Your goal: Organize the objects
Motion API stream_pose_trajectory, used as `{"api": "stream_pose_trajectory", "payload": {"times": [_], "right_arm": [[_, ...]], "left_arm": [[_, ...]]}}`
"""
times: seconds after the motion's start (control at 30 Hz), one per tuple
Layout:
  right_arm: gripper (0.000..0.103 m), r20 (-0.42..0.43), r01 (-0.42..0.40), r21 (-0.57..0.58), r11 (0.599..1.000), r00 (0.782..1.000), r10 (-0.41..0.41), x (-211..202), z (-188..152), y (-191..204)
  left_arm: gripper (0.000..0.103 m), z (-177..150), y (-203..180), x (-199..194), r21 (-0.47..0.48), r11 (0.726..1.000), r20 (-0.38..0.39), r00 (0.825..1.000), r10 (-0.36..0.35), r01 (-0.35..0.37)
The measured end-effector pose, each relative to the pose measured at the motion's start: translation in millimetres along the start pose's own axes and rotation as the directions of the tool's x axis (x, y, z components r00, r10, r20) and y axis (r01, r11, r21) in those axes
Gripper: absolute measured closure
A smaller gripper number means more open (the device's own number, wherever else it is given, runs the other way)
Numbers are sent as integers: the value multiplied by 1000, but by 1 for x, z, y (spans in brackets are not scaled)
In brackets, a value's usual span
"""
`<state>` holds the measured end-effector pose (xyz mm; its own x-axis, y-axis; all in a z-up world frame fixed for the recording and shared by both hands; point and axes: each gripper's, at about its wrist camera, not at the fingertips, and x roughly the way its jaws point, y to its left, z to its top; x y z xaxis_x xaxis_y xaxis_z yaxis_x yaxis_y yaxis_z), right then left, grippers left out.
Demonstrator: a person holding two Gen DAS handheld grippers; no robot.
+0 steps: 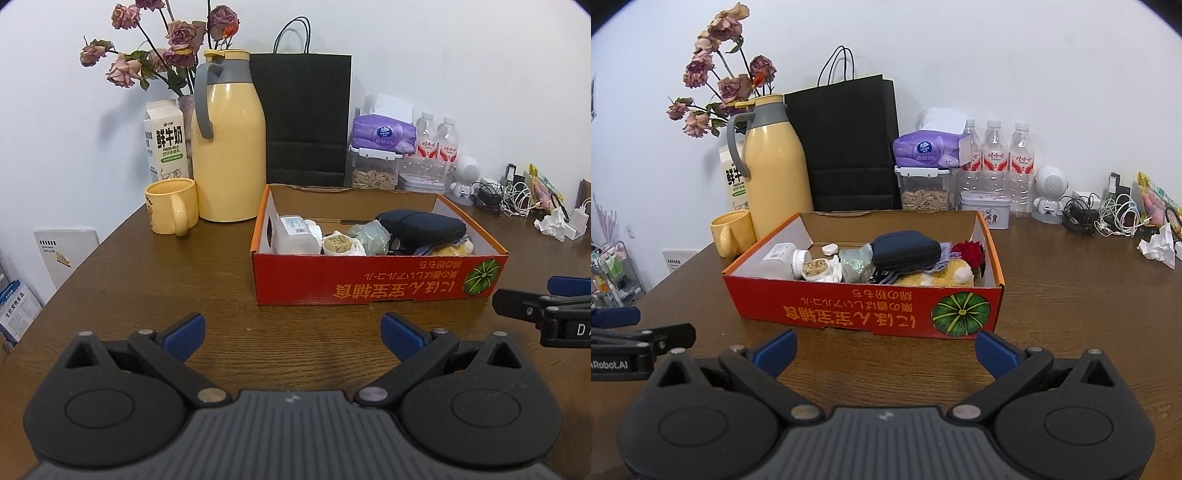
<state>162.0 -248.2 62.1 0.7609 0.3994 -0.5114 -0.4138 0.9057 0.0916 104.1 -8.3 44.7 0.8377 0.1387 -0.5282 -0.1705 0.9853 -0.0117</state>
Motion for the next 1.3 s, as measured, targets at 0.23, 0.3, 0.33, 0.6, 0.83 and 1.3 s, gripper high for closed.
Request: {"api": "stream_pose_trajectory", "payload": {"times": [0.23, 0.3, 0.33, 0.6, 0.83, 1.3], "right_arm": [[0, 1, -1, -3, 1000, 1000, 1, -1, 0, 0], [0, 1, -1, -3, 1000, 1000, 1, -2, 0, 0], [0, 0, -1, -4, 1000, 1000, 1, -2, 0, 0], [0, -1, 0, -4, 1000, 1000, 0, -1, 0, 1], [0, -1, 0, -4, 1000, 1000, 0, -1, 0, 2], [0, -2, -1, -5, 1000, 1000, 1, 0, -1, 2]], "left_arm": [[0, 1, 0, -1, -1, 1000, 4, 1000, -3, 3], [0, 1, 0, -1, -1, 1000, 4, 1000, -4, 4], [0, 1, 0, -1, -2, 1000, 5, 1000, -4, 4], [0, 2, 0, 0, -3, 1000, 6, 1000, -5, 5], [0, 2, 0, 0, -5, 1000, 5, 1000, -5, 5], [0, 2, 0, 1, -7, 1000, 6, 1000, -9, 9]]}}
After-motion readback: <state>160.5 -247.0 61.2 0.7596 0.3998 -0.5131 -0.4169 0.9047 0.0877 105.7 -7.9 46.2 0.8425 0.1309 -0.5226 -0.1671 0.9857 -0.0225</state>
